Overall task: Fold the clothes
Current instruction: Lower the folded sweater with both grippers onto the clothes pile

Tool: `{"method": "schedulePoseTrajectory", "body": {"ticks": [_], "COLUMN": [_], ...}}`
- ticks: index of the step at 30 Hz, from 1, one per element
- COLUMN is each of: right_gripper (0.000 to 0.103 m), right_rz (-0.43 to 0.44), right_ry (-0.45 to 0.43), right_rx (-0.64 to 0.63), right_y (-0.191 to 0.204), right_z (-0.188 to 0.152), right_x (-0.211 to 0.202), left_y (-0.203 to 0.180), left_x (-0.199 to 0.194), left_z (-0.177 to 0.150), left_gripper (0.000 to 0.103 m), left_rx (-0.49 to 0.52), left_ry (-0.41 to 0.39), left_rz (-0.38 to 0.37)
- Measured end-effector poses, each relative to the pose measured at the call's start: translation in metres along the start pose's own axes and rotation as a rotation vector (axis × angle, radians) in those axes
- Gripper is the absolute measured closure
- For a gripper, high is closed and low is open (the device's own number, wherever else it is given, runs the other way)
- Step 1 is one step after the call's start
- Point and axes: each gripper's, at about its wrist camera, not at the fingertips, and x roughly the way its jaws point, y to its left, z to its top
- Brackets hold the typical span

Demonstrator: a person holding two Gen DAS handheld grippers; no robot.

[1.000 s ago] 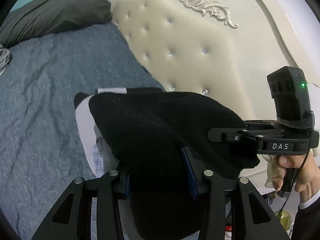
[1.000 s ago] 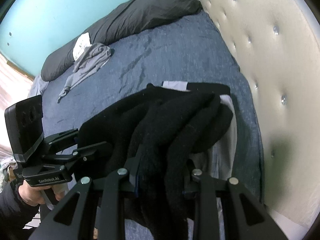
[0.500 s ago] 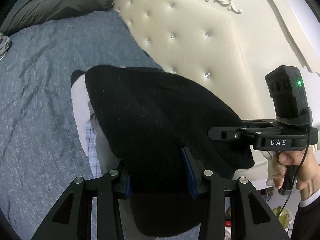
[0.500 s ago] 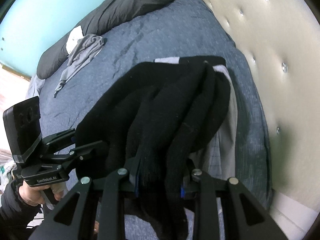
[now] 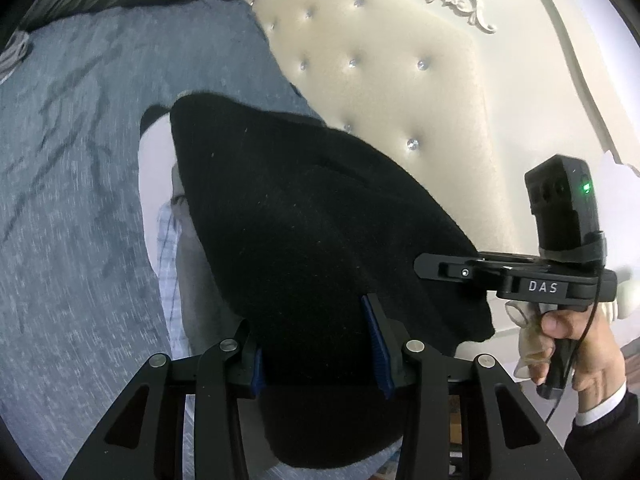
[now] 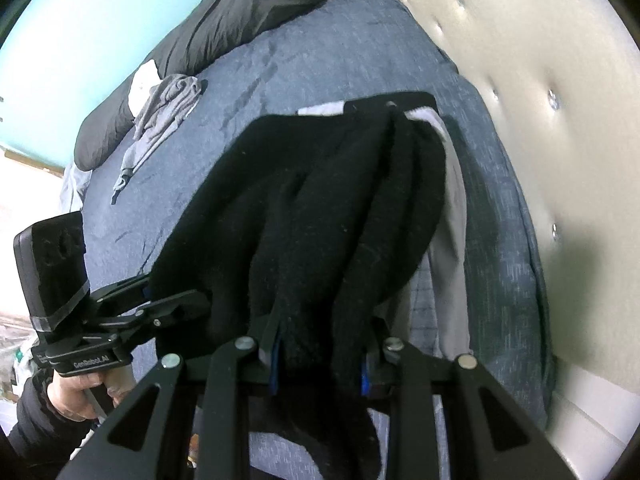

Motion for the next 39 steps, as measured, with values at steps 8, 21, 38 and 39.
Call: {"method": "schedulePoseTrajectory", "body": {"ticks": [8,21,38,39], "right_gripper": [0.076,0.069,0.051,0.052], "right_rz": [0.027,0.110,-0.172,-0.167], "right_ry": [-0.024,-0.158,-0.375,-0.398], "right_rx": [0.049,0.073,0.010,-0.002], "right_y": [-0.023,-0.039,-0.014,-0.011], "right_z": [-0.023,-0.041,-0.056,-0.057], "right_x": [0.012,0.011,-0.050,-0.053], "left_y": [0.018,0.041,0.016,0.013], "left_x": [0.011,-0.026,-0.036,-0.036], "left_z": [-0.017,-0.016,-0.013,-0.013], "left_gripper": [0.059,0.060,0.060,0.060], "left_rx": [-0.022,-0.074,0.145,0.158], "left_ry": [0.016,-0.044,-0.170,-0.175], "left_rz": [-0.025,-0.078,0.035,0.040]}}
